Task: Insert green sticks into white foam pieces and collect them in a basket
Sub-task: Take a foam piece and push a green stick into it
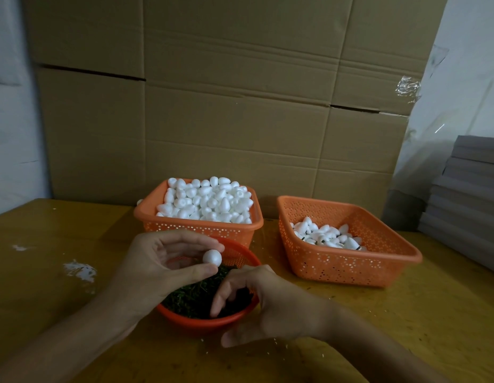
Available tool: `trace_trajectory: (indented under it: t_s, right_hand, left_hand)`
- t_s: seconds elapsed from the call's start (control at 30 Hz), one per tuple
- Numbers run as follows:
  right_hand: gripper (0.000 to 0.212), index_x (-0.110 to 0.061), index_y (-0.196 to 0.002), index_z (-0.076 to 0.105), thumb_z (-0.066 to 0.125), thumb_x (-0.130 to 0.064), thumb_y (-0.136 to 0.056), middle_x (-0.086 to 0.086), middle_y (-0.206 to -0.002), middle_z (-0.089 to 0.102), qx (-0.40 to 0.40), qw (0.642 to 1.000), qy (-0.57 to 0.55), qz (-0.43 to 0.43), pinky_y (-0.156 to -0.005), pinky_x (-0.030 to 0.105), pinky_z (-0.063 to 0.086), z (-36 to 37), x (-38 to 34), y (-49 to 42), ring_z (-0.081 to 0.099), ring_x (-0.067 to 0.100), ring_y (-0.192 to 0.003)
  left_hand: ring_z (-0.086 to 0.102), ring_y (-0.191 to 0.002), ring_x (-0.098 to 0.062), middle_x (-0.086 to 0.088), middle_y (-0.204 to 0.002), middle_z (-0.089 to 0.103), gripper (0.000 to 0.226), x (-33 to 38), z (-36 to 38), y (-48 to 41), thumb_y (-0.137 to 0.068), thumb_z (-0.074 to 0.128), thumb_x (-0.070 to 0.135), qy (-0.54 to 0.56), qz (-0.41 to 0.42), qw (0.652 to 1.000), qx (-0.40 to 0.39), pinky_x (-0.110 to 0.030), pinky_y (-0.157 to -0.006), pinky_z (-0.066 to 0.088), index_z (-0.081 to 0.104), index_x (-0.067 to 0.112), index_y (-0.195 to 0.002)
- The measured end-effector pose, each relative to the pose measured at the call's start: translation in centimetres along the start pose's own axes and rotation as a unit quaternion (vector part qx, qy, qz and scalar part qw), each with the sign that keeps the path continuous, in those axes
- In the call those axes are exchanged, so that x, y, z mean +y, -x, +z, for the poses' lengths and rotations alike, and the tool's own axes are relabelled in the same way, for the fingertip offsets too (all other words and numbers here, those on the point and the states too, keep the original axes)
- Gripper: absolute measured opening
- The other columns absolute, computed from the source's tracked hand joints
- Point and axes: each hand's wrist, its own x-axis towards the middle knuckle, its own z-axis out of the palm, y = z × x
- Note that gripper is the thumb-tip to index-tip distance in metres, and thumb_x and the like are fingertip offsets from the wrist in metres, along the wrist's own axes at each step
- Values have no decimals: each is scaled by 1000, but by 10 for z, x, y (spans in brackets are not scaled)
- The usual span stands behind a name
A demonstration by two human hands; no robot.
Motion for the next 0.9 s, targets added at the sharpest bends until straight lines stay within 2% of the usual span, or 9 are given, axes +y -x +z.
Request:
trace_trajectory:
  t_s: [0.1, 0.23, 0.33, 0.43, 0.53, 0.67, 0.77, 0.83, 0.9]
  right_hand:
    - [29, -26, -110, 75, 88, -30, -84, -11, -116, 69, 3, 1000, 2, 8, -115, 36, 29, 1, 2, 0, 54, 0, -115]
    - [24, -29, -111, 75, 83, -35, -89, -22, -114, 66, -6, 1000, -25, 12, -109, 26, 26, 0, 6, 2, 48, -13, -116]
    - [16, -26, -112, 75, 74, -34, -98, -28, -109, 65, -5, 999, -46, 7, -112, 35, 28, -1, 5, 2, 53, -11, -116]
    - [18, -23, -114, 75, 59, -29, -108, -14, -116, 69, 16, 999, -32, 6, -120, 47, 24, 2, 6, 0, 55, -1, -122]
    - [18, -27, -113, 75, 59, -25, -107, -14, -117, 69, 21, 999, -24, 10, -121, 49, 21, 6, 8, -2, 54, 1, -123]
    - [14, -25, -112, 76, 63, -25, -105, -10, -115, 72, 23, 997, -73, 15, -120, 53, 30, 5, 10, -2, 58, 1, -118]
    - [14, -15, -113, 76, 65, -20, -104, -8, -111, 74, 17, 994, -112, 8, -115, 40, 37, 3, 11, -2, 63, -3, -110]
    - [16, -8, -114, 75, 66, -15, -104, -11, -107, 73, 13, 991, -133, 8, -103, 22, 42, 2, 12, -1, 64, -5, -105]
    - [15, -4, -114, 74, 66, -11, -103, -10, -105, 71, 14, 989, -148, 9, -93, 14, 45, 1, 12, -1, 64, -4, -101]
  left_hand:
    - [77, -105, -18, -3, -104, 82, 29, 2, 0, 0, -65, 89, 20, -12, -6, 1000, -2, -19, -87, 58, 84, 24, -93]
    - [77, -103, -17, -3, -103, 82, 27, 3, 0, 1, -64, 89, 21, -17, -9, 1000, -2, -18, -85, 58, 85, 25, -91]
    - [77, -102, -18, -4, -102, 82, 26, 3, -1, 1, -64, 89, 21, -20, -10, 1000, 0, -18, -85, 58, 85, 26, -90]
    - [77, -101, -17, -4, -101, 82, 28, 4, 0, 0, -63, 89, 23, -16, -18, 1000, -2, -18, -86, 58, 84, 26, -91]
    - [77, -100, -17, -4, -101, 82, 30, 4, 1, 1, -62, 89, 25, -18, -19, 1000, -3, -17, -85, 58, 84, 27, -92]
    - [77, -101, -18, -5, -100, 82, 31, 3, 1, 2, -63, 89, 25, -13, -21, 1000, -3, -20, -86, 59, 84, 28, -93]
    - [77, -100, -19, -5, -99, 82, 31, 3, 1, 1, -63, 89, 25, -13, -20, 1000, -1, -22, -88, 60, 83, 28, -94]
    - [78, -98, -18, -6, -97, 82, 30, 3, 1, 1, -62, 90, 26, -16, -17, 1000, 2, -21, -86, 60, 84, 28, -92]
    - [78, -97, -17, -5, -96, 82, 29, 2, 1, 1, -62, 90, 27, -21, -14, 1000, 3, -21, -84, 61, 84, 28, -90]
